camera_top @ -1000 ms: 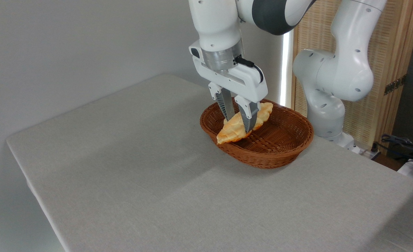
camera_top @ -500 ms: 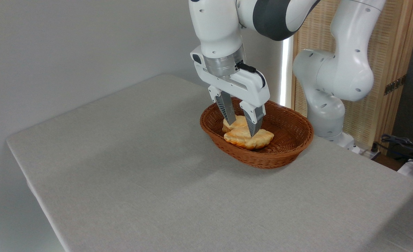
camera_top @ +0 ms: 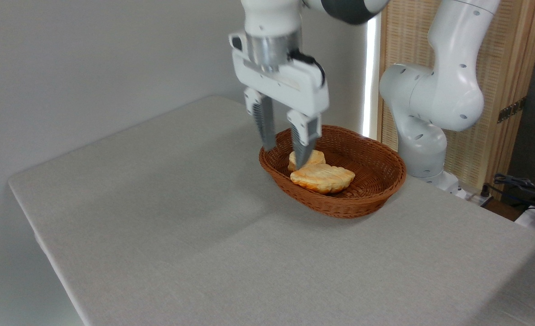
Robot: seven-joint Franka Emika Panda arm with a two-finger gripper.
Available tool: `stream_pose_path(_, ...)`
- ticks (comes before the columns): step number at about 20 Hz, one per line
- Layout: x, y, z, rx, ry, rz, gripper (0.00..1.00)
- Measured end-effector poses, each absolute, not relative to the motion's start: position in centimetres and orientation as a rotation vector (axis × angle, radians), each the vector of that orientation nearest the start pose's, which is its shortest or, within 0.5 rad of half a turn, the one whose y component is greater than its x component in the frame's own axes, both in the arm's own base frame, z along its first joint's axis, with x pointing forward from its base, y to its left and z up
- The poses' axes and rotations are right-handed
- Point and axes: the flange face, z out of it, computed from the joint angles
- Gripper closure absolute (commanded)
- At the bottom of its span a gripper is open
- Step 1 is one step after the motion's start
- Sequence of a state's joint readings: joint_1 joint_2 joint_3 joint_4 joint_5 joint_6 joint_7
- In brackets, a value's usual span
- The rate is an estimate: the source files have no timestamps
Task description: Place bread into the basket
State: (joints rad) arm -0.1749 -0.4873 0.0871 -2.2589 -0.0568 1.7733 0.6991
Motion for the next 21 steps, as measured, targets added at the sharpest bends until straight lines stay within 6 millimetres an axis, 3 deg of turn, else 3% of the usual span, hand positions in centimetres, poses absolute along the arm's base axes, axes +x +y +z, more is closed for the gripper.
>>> stream_pose_path(3,42.9,-4.8,56.5,-2.945,1.251,-0.175,0.0)
stream_pose_path(9,49.5,-5.9,57.9,-2.915,1.238,-0.236,0.0)
stream_pose_path(13,53.7,-6.6,57.8,-2.906,1.233,-0.235,0.0)
stream_pose_path(16,55.1,-6.8,57.6,-2.902,1.231,-0.236,0.0)
stream_pose_path(21,55.6,-6.8,57.8,-2.916,1.225,-0.25,0.0)
